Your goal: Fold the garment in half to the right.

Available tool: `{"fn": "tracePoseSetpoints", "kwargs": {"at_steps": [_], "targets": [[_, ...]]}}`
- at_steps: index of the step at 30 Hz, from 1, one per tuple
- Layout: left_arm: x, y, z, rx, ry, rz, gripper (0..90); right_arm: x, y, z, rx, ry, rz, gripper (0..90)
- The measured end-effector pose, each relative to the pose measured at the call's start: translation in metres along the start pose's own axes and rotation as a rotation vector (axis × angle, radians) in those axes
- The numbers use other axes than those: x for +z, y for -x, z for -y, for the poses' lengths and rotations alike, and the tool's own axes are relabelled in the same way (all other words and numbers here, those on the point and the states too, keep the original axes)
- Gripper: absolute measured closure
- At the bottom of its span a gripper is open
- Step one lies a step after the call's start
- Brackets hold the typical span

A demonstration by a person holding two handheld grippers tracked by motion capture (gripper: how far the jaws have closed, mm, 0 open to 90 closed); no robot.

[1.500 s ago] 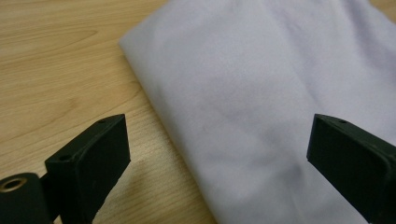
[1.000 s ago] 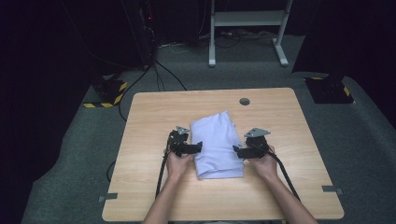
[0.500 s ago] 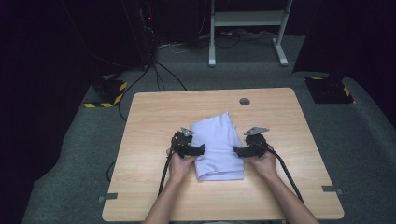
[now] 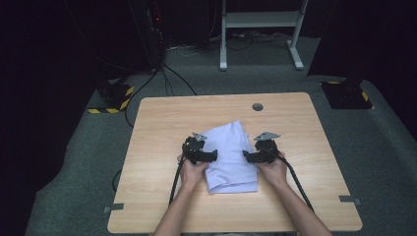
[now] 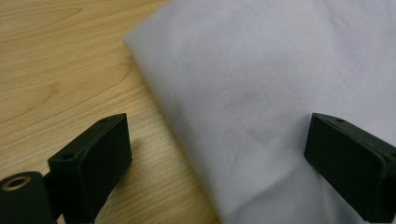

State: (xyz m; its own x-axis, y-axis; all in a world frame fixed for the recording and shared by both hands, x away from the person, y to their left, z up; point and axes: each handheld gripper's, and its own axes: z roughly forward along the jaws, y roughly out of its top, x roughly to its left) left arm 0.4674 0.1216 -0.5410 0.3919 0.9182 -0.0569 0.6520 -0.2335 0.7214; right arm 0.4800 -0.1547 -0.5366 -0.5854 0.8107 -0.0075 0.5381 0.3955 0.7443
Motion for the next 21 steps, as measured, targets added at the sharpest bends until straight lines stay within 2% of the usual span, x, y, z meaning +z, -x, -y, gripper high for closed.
{"fn": "tracePoseSetpoints", "kwargs": {"at_steps": [2,5,7,8,10,13,15,17,19,21], "targets": [[-0.006,-0.003,0.004,0.005,-0.007,0.007,7.9,-0.004,0.004,0.004,0.004,-0.013,-0.024,17.1],[-0.014,-0.008,0.009,0.006,-0.004,0.021,7.9,-0.015,0.006,0.011,-0.027,-0.024,-0.015,17.5],[-0.018,-0.009,0.009,-0.003,0.001,0.027,7.5,-0.022,0.006,0.015,-0.036,-0.029,-0.026,17.1],[-0.018,-0.009,0.007,-0.012,0.015,0.034,7.3,-0.025,0.006,0.015,-0.038,-0.019,-0.021,17.2],[-0.018,-0.008,0.001,-0.020,0.042,0.021,7.2,-0.028,0.006,0.011,-0.028,0.012,-0.006,17.3],[-0.012,-0.006,-0.007,-0.037,0.047,-0.003,7.1,-0.022,0.005,0.003,0.015,0.060,0.009,18.2],[-0.004,-0.005,-0.009,-0.028,0.016,-0.020,7.4,-0.012,0.002,-0.002,0.022,0.042,0.021,17.9],[0.002,-0.004,-0.008,-0.013,-0.019,-0.028,7.3,-0.002,-0.002,-0.004,-0.007,0.005,0.047,18.0],[0.002,-0.006,-0.005,-0.023,-0.016,-0.011,8.1,0.000,-0.002,-0.002,-0.003,0.005,0.036,18.4],[-0.002,-0.004,-0.001,-0.002,-0.019,-0.007,8.9,-0.003,0.001,0.000,-0.004,-0.004,0.019,18.1]]}}
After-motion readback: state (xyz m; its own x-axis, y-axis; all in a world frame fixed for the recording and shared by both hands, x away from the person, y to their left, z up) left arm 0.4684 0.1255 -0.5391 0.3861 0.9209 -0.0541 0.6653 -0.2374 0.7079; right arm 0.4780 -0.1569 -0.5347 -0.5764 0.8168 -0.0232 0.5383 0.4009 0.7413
